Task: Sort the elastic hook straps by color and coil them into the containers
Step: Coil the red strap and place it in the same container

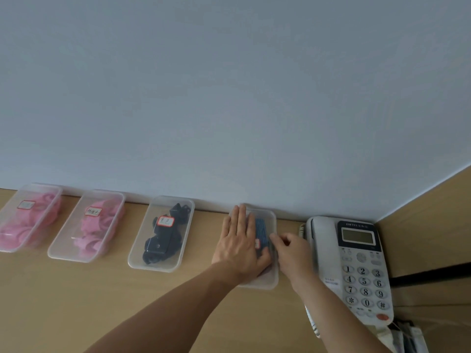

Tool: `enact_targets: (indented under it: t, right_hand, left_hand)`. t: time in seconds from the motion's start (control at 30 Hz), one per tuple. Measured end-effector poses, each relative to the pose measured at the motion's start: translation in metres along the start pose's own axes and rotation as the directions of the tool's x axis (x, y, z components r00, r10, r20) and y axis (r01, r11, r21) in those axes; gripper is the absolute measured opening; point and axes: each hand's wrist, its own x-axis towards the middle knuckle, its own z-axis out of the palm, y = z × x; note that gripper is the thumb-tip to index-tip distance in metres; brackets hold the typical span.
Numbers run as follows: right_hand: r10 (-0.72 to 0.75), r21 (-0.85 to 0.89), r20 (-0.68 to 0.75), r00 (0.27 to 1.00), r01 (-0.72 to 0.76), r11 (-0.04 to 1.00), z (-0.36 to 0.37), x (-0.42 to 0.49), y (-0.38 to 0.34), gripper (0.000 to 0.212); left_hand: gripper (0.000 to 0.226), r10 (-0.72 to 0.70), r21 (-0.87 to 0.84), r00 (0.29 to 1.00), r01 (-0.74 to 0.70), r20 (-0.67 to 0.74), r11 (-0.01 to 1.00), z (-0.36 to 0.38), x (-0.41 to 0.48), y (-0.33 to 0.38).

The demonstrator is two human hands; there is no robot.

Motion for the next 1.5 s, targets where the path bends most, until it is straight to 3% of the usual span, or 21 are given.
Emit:
enact_targets:
  t: [0.17, 0.23, 0.33, 0.5, 0.73, 0.83, 1.03, 1.17, 1.37, 1.43, 1.5]
  right_hand:
    - [0.010, -0.045, 0.000, 1.000, -0.010, 0.999, -0.003, -0.009, -0.007, 0.041]
    - [0.000, -0.076, 0.025, 1.000, 0.002, 0.997, -0.007, -0.014, -0.010, 0.033]
    - [0.053, 0.065, 0.102, 0.993, -0.060, 0.996, -0.007, -0.036, 0.009, 0.020]
    - [0.077, 0.097, 0.010, 0.997, -0.078, 0.992, 0.000, -0.051, 0.020, 0.026]
    - [0.034, -0.002, -0.035, 0.999, -0.034, 0.999, -0.005, -0.054, 0.014, 0.030]
    - [0.046, 0.070, -0.012, 0.999, -0.046, 0.997, -0.004, -0.059, 0.013, 0.031]
    - [-0.019, 0.197, 0.100, 0.995, -0.001, 0.980, 0.000, -0.083, 0.029, 0.010]
    - [-0.079, 0.243, 0.056, 0.995, 0.064, 0.968, 0.004, -0.089, 0.038, 0.007]
    - [0.035, 0.315, 0.093, 0.995, -0.063, 0.947, 0.001, -0.089, 0.028, 0.008]
    - [0.080, 0.265, 0.069, 0.994, -0.096, 0.960, -0.001, -0.084, 0.021, 0.031]
    - [0.082, 0.192, 0.030, 0.996, -0.086, 0.978, -0.003, -0.080, 0.017, 0.041]
  left_hand:
    - [0.090, -0.024, 0.000, 0.999, 0.024, 0.028, 1.000, -0.001, 0.003, 0.000]
    - [0.086, -0.031, 0.000, 0.999, 0.031, 0.029, 1.000, -0.002, 0.002, 0.001]
    - [0.081, -0.017, 0.018, 1.000, 0.016, 0.026, 1.000, -0.002, 0.001, 0.002]
    - [0.077, -0.024, 0.020, 0.999, 0.024, 0.028, 1.000, -0.002, 0.002, 0.002]
    - [0.080, 0.013, -0.030, 1.000, -0.013, -0.014, 0.999, -0.004, -0.005, -0.001]
    - [0.084, -0.006, -0.055, 1.000, 0.006, 0.013, 0.998, 0.001, -0.017, -0.008]
    - [0.081, 0.003, -0.050, 1.000, -0.002, 0.020, 0.999, 0.000, -0.017, -0.009]
    - [0.076, 0.011, -0.048, 0.999, -0.009, 0.037, 0.999, 0.002, -0.017, -0.011]
    - [0.077, 0.021, -0.061, 0.999, -0.020, 0.026, 0.998, 0.000, -0.014, -0.011]
    - [0.077, 0.023, -0.061, 1.000, -0.023, 0.004, 0.998, -0.001, -0.013, -0.014]
    - [0.077, 0.029, -0.055, 0.999, -0.030, -0.016, 0.998, 0.000, -0.012, -0.014]
